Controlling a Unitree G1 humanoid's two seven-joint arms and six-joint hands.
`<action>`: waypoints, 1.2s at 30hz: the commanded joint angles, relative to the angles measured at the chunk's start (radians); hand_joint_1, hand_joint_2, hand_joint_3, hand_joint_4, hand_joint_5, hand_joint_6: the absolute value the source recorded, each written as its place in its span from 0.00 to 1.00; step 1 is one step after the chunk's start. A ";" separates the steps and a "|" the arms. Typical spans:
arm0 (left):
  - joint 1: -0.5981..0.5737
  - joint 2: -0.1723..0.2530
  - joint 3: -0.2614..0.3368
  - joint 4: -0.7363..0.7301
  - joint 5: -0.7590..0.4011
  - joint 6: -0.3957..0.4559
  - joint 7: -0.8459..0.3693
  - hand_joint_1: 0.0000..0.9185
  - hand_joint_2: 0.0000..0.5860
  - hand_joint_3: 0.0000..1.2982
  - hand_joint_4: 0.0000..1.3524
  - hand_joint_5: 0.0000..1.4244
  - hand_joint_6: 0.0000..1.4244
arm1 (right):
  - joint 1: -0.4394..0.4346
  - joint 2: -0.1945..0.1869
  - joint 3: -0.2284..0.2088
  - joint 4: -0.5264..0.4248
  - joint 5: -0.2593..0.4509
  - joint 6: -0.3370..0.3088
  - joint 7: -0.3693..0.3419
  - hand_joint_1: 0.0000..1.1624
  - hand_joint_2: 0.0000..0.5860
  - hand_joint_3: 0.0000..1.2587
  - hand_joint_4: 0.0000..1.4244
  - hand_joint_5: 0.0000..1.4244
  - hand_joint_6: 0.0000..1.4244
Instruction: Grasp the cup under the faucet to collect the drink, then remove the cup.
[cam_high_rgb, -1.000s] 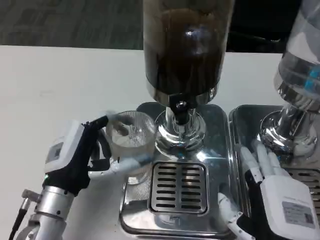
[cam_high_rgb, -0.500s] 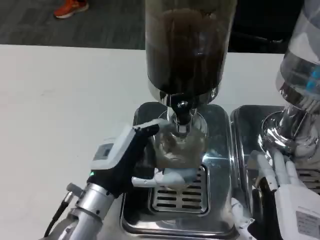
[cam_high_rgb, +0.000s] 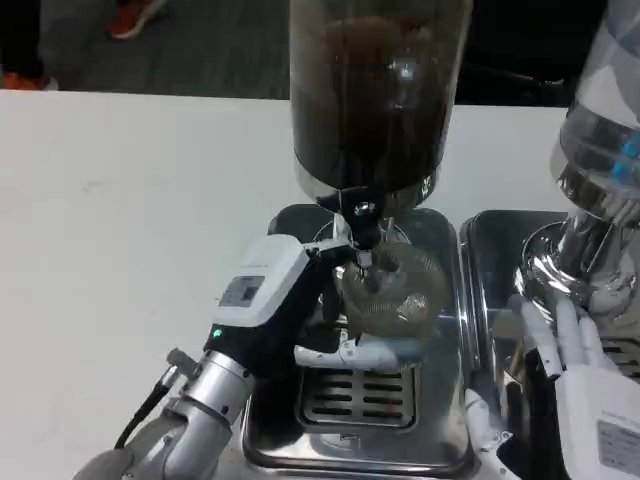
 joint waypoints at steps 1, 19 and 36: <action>0.029 0.025 -0.007 0.000 -0.005 -0.025 -0.004 0.57 0.04 0.54 0.60 0.68 0.81 | -0.002 0.003 -0.005 -0.001 0.010 -0.001 -0.011 0.21 0.82 0.10 0.00 0.03 0.13; 0.064 0.059 0.048 -0.020 -0.060 -0.064 0.005 0.08 0.04 0.18 0.31 0.50 0.60 | -0.028 -0.017 -0.010 0.008 0.034 -0.004 0.006 0.22 0.82 0.09 0.00 0.03 0.13; 0.141 0.086 0.091 -0.109 -0.141 -0.129 -0.084 0.00 0.00 0.01 0.25 0.44 0.52 | -0.036 -0.028 -0.015 0.019 0.056 -0.007 0.007 0.22 0.82 0.09 0.00 0.02 0.13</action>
